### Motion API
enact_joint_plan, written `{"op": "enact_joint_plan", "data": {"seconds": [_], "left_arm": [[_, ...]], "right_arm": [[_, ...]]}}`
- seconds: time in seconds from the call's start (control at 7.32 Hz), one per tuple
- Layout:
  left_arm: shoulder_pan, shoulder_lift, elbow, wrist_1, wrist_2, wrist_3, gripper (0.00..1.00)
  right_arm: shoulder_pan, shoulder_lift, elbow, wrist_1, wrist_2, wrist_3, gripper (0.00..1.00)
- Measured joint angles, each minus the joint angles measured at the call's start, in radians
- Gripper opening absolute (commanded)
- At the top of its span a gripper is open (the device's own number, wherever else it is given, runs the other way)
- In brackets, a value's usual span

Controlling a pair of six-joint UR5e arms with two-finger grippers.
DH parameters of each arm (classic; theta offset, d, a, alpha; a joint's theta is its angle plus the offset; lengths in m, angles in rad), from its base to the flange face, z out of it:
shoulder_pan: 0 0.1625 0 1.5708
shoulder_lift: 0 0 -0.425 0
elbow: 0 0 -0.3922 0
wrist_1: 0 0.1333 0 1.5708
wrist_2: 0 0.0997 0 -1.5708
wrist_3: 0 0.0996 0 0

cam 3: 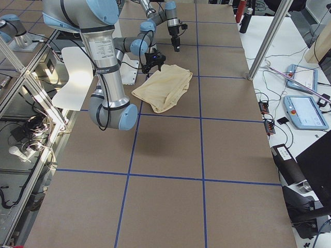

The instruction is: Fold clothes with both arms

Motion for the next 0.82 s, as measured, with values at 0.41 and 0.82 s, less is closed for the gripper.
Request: {"op": "enact_joint_plan", "data": {"seconds": [0.41,0.82], "left_arm": [[0.178,-0.003,-0.003,0.069,0.156,-0.018,0.55],[0.231,-0.026,0.007,0.107,0.19,-0.01,0.52]], "right_arm": [[0.221,0.018,-0.17,0.142,0.115,-0.252,1.0],[0.275,0.012,-0.239,0.178,0.147,-0.337,1.0]]}}
